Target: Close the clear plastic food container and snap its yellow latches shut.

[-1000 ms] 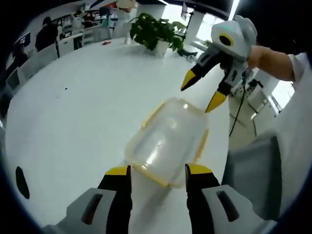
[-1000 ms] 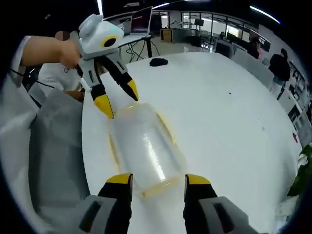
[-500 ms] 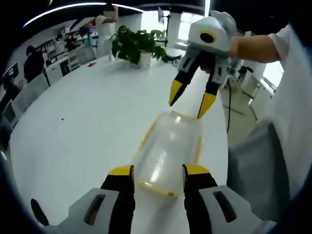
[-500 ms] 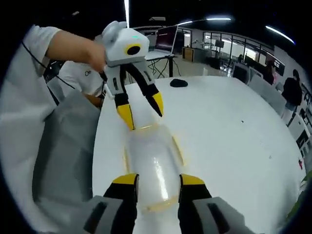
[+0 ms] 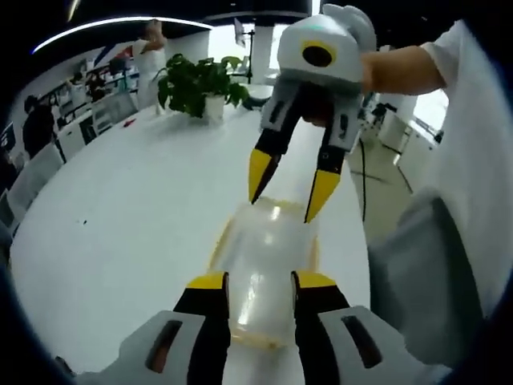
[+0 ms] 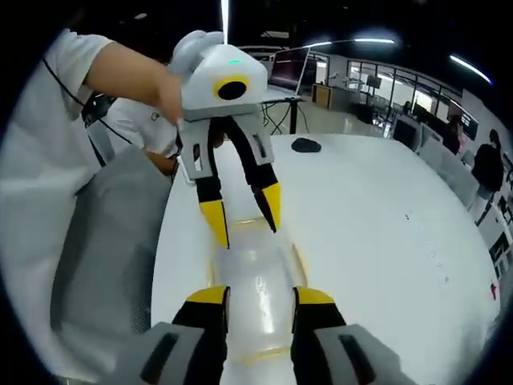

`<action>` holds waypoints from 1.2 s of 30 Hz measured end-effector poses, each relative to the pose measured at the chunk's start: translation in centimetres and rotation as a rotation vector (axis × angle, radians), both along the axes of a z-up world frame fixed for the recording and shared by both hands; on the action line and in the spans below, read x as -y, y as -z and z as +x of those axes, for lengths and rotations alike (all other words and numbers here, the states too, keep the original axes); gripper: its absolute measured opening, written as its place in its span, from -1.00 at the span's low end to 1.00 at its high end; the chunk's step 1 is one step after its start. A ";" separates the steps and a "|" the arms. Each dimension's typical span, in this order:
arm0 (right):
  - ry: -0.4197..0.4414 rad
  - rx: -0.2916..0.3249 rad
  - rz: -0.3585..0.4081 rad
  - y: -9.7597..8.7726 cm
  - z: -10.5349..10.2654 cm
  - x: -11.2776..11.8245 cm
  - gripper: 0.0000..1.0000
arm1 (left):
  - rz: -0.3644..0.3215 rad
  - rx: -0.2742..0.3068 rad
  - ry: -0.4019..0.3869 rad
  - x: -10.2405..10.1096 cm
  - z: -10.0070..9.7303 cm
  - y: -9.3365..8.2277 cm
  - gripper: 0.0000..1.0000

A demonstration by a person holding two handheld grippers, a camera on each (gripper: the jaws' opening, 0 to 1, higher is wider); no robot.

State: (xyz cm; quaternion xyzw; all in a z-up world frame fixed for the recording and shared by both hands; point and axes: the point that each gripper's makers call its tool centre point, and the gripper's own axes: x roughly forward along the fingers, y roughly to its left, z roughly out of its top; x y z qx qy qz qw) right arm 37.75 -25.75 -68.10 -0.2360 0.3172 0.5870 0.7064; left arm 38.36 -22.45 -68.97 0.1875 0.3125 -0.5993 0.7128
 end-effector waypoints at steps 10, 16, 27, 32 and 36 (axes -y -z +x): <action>-0.036 0.017 -0.020 1.0 0.9 -1.1 -0.48 | 0.014 0.041 0.075 1.5 -0.3 1.1 -0.49; -0.058 0.014 -0.024 1.6 1.2 -2.0 -0.48 | 0.020 0.028 0.095 2.0 -0.6 1.7 -0.45; -0.074 -0.008 -0.045 2.8 1.6 -2.2 -0.44 | 0.060 0.065 0.180 2.6 -2.4 2.6 -0.33; -0.068 -0.015 -0.040 2.8 1.7 -2.4 -0.29 | 0.086 0.134 0.211 2.6 -3.3 3.1 -0.01; -0.081 -0.010 -0.070 3.6 1.7 -2.3 -0.06 | 0.105 0.169 0.213 2.6 -3.4 3.5 0.11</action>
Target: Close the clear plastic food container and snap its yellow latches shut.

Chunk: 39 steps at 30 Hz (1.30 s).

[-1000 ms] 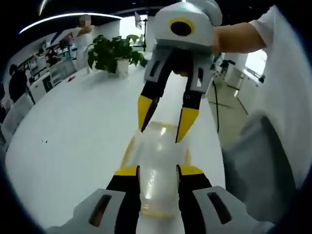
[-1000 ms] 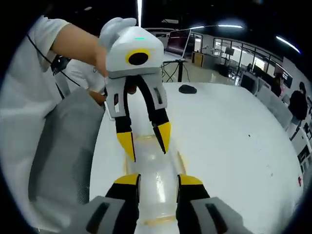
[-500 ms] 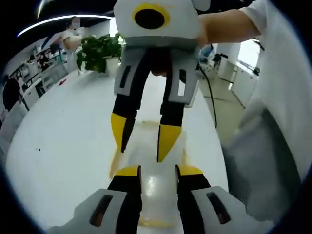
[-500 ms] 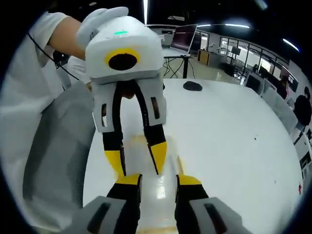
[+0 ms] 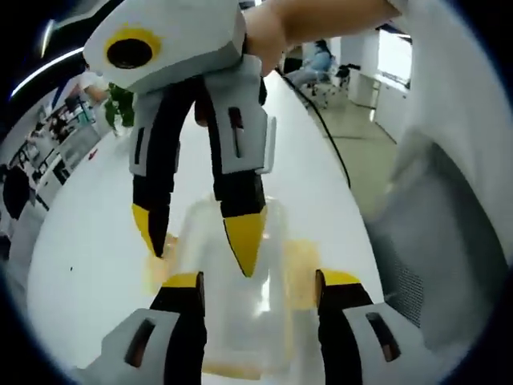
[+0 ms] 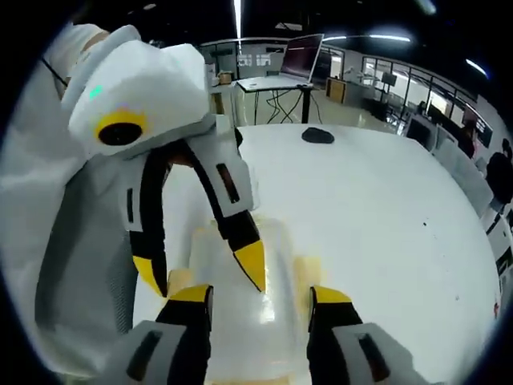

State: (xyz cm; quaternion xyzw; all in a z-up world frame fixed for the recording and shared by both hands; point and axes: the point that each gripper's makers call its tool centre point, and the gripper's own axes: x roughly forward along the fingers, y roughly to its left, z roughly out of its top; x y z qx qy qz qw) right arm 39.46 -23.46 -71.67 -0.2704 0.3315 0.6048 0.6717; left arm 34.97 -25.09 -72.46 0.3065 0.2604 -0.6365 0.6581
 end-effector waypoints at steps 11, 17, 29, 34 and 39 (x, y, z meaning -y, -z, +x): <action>-0.035 0.017 -0.094 1.2 0.9 1.0 -0.09 | 0.029 0.099 0.034 0.2 0.7 0.0 0.07; -0.018 -0.028 -0.089 1.2 0.7 1.1 -0.13 | 0.060 0.139 0.024 -0.1 1.0 0.8 0.03; -0.079 -0.036 -0.114 1.3 0.8 0.8 -0.13 | 0.048 0.135 0.082 0.2 0.6 0.6 -0.09; -0.103 -0.061 -0.133 1.4 0.8 0.7 -0.13 | 0.057 0.145 0.095 0.2 0.5 0.6 -0.12; -0.117 -0.100 -0.151 1.6 0.9 0.7 -0.12 | 0.063 0.145 0.086 0.1 0.5 0.6 -0.13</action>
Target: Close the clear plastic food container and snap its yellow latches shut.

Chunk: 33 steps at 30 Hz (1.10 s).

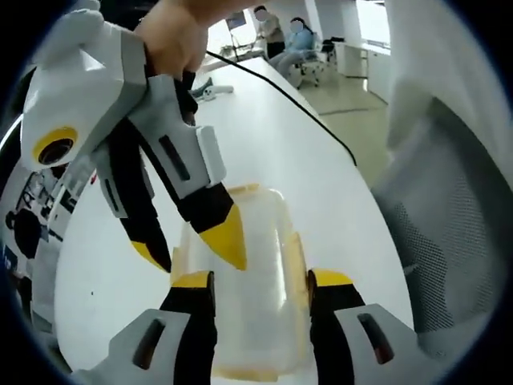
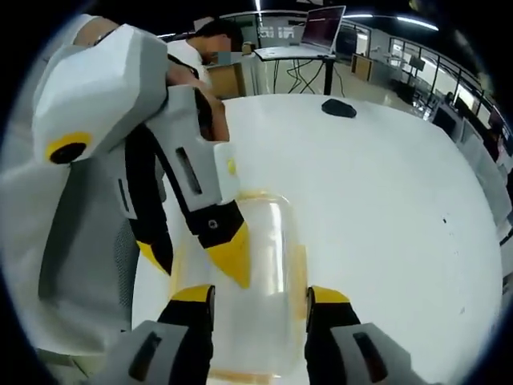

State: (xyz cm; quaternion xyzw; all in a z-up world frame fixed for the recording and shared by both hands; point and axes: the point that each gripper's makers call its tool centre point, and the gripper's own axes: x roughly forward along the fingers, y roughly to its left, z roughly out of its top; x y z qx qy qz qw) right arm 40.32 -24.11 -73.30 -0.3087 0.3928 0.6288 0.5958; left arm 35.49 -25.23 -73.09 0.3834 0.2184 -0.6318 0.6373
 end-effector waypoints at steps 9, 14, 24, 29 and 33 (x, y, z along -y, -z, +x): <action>-0.047 -0.079 -0.035 0.5 0.1 -0.1 -0.13 | 0.004 -0.005 0.000 -0.1 0.1 0.1 -0.15; -0.056 -0.130 -0.073 0.7 0.2 -0.1 -0.16 | 0.005 -0.007 -0.002 -0.1 0.1 0.1 -0.15; -0.057 -0.269 -0.078 0.5 -0.5 -0.3 -0.18 | -0.003 -0.013 -0.007 0.2 0.3 0.4 -0.17; -0.043 -0.260 -0.063 0.8 -0.3 0.1 -0.17 | 0.001 -0.007 -0.009 0.1 0.1 0.4 -0.18; -0.051 -0.231 -0.068 0.8 -0.4 0.1 -0.18 | 0.003 0.008 -0.008 0.1 -0.1 0.4 -0.20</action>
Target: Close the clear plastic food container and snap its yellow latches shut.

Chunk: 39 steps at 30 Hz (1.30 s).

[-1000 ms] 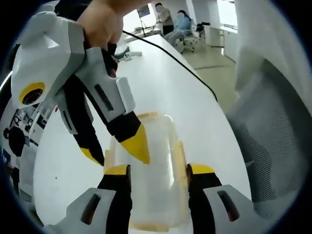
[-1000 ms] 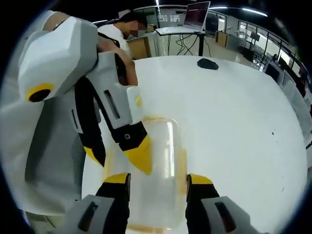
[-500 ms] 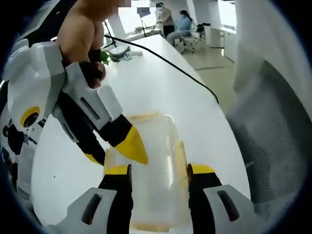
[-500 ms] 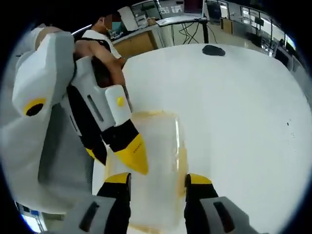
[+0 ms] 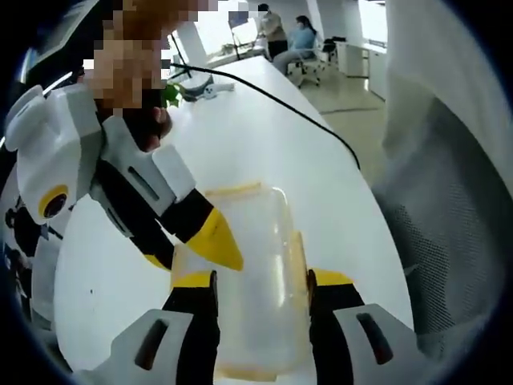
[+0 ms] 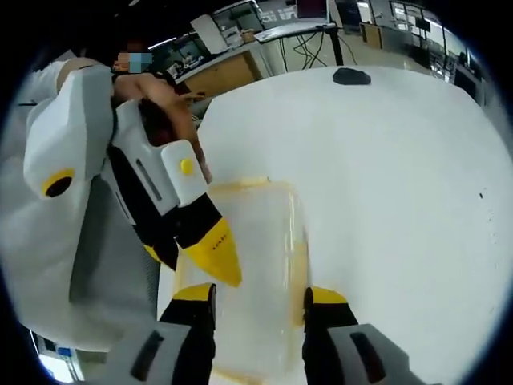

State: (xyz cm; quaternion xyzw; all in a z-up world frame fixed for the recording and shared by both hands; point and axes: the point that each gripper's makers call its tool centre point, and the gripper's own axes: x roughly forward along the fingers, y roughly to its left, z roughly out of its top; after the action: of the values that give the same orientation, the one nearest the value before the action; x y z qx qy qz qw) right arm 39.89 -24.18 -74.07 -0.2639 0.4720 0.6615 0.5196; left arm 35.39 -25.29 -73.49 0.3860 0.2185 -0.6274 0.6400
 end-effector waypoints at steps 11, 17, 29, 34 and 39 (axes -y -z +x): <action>-0.026 0.053 -0.034 0.1 0.0 0.1 -0.19 | -0.019 0.103 0.000 -0.1 -0.5 0.0 -0.33; -0.035 0.068 -0.056 0.1 0.2 0.1 -0.20 | -0.022 0.164 -0.033 0.0 -0.4 1.1 -0.36; 0.002 0.083 -0.019 0.0 0.1 0.5 -0.18 | -0.034 0.089 -0.024 0.1 0.1 0.2 -0.33; -0.004 0.140 -0.001 -0.2 0.1 0.2 -0.18 | -0.069 -0.004 -0.069 0.1 0.6 -0.2 -0.34; -0.007 0.190 0.012 -0.5 0.1 0.1 -0.18 | -0.066 -0.049 -0.088 0.1 0.3 -0.6 -0.34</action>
State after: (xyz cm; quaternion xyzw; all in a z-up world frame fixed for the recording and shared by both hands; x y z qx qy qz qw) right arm 39.99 -24.30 -73.57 -0.3241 0.4157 0.6380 0.5614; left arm 35.69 -25.40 -72.92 0.3393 0.2300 -0.6150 0.6736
